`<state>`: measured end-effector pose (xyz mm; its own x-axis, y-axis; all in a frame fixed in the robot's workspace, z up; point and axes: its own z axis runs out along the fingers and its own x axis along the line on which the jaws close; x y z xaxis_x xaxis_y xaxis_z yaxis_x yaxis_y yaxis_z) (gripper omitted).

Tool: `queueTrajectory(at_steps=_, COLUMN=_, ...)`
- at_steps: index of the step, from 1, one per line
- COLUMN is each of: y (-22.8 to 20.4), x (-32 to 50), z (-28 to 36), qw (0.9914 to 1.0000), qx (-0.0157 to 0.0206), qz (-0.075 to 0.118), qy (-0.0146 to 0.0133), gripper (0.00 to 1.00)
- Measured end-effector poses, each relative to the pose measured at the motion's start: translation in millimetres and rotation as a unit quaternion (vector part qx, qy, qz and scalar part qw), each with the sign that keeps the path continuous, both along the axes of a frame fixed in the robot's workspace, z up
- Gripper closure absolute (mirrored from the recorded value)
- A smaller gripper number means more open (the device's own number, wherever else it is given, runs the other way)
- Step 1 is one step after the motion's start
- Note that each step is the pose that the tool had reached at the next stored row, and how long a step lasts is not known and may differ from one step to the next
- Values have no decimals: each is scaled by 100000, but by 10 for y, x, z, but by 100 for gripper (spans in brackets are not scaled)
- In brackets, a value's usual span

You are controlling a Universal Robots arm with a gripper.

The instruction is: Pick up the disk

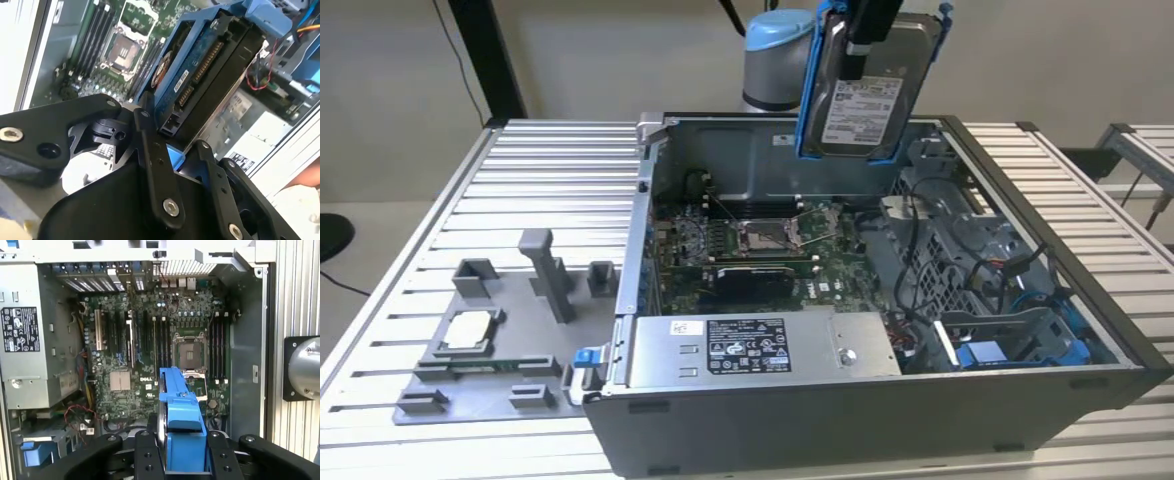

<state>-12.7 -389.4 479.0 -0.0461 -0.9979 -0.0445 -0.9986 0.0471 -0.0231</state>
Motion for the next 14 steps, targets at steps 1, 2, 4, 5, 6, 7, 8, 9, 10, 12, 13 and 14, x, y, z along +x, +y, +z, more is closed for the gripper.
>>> queueTrajectory(at_steps=1, y=0, x=45, z=0, qw=100000, qx=3, qz=-2, qy=0, gripper=100)
queueTrajectory(at_steps=2, y=0, x=90, z=-1, qw=100000, qx=4, qz=6, qy=-2, gripper=100)
queueTrajectory(at_steps=4, y=0, x=184, z=-1, qw=100000, qx=3, qz=3, qy=-2, gripper=100)
queueTrajectory(at_steps=5, y=1, x=229, z=-1, qw=100000, qx=-4, qz=4, qy=1, gripper=100)
queueTrajectory(at_steps=6, y=1, x=273, z=-1, qw=100000, qx=-1, qz=-3, qy=2, gripper=100)
queueTrajectory(at_steps=7, y=1, x=318, z=-2, qw=100000, qx=3, qz=5, qy=-2, gripper=100)
queueTrajectory(at_steps=8, y=0, x=364, z=-2, qw=100000, qx=5, qz=1, qy=0, gripper=100)
queueTrajectory(at_steps=9, y=0, x=413, z=-2, qw=100000, qx=3, qz=-1, qy=1, gripper=100)
queueTrajectory(at_steps=10, y=0, x=454, z=-2, qw=100000, qx=1, qz=7, qy=0, gripper=100)
queueTrajectory(at_steps=12, y=0, x=547, z=-2, qw=100000, qx=-5, qz=2, qy=1, gripper=100)
queueTrajectory(at_steps=13, y=0, x=593, z=-3, qw=100000, qx=-1, qz=4, qy=-1, gripper=100)
queueTrajectory(at_steps=14, y=0, x=638, z=-3, qw=100000, qx=0, qz=-2, qy=1, gripper=100)
